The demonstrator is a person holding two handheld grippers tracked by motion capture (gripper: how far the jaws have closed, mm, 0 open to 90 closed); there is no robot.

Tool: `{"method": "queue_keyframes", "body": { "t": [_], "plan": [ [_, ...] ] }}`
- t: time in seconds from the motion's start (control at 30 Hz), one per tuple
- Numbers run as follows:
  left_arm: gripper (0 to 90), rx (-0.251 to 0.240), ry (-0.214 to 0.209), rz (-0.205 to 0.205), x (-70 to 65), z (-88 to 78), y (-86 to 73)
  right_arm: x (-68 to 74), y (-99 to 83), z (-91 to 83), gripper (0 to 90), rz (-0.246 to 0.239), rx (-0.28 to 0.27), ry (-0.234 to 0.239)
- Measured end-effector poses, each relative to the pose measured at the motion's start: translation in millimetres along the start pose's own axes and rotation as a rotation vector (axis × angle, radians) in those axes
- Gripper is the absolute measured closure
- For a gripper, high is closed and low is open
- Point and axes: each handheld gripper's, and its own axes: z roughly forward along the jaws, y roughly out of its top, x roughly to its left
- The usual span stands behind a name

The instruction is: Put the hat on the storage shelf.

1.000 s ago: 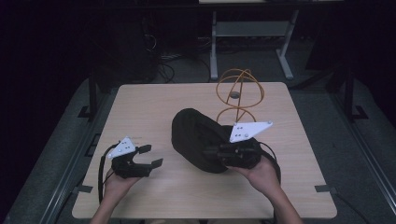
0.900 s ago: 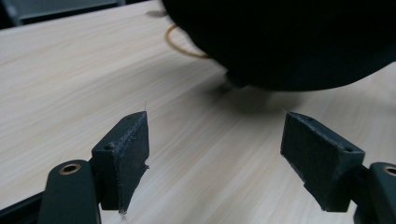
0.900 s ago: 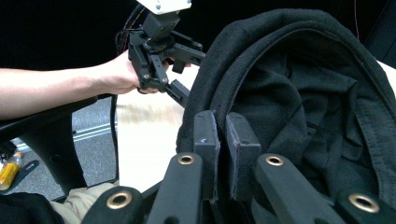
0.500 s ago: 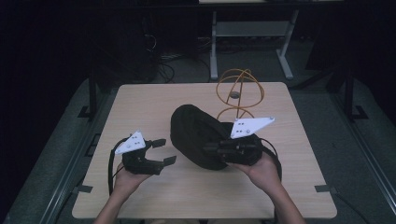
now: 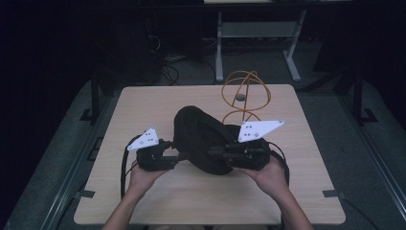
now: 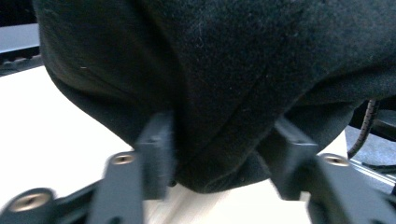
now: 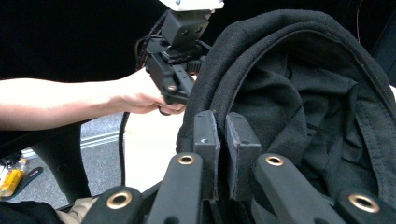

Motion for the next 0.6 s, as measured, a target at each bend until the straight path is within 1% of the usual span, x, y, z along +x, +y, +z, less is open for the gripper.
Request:
{"method": "queue_keyframes", "body": {
  "t": [0.03,0.07,0.1,0.2,0.27,0.4,0.47,0.5,0.6],
  "plan": [
    [61.7,0.004,-0.004,-0.002,0.4,0.4,0.4,0.2,0.0,0.0,84.2,-0.003,-0.002,0.004],
    [61.7,0.007,-0.009,-0.003,0.7,0.5,0.7,0.2,0.0,0.0,84.2,-0.003,-0.002,0.004],
    [65.7,0.01,-0.015,0.005,1.1,0.8,1.4,0.2,-0.1,0.0,84.2,-0.003,-0.003,0.005],
    [78.0,0.008,-0.01,0.025,-0.9,0.4,4.3,0.2,-0.7,-0.5,84.2,0.007,-0.002,0.005],
    [83.4,0.004,-0.012,0.022,-1.1,-0.7,7.3,-0.7,-1.2,-0.9,84.1,0.002,-0.012,0.01],
    [85.7,0.0,-0.017,0.026,-1.4,-4.5,12.9,-1.4,-2.9,-3.5,84.0,0.024,-0.037,0.025],
    [86.0,-0.011,-0.017,0.025,-1.7,-6.3,16.6,-2.7,-3.5,-5.1,83.8,0.031,-0.047,0.03],
    [86.0,-0.008,-0.013,0.028,-1.9,-7.8,19.2,-3.6,-3.6,-5.9,83.4,0.037,-0.053,0.032],
    [86.1,-0.024,-0.004,0.036,-2.7,-11.6,29.0,-5.9,-3.8,-8.1,82.3,0.046,-0.069,0.028]
  ]
}}
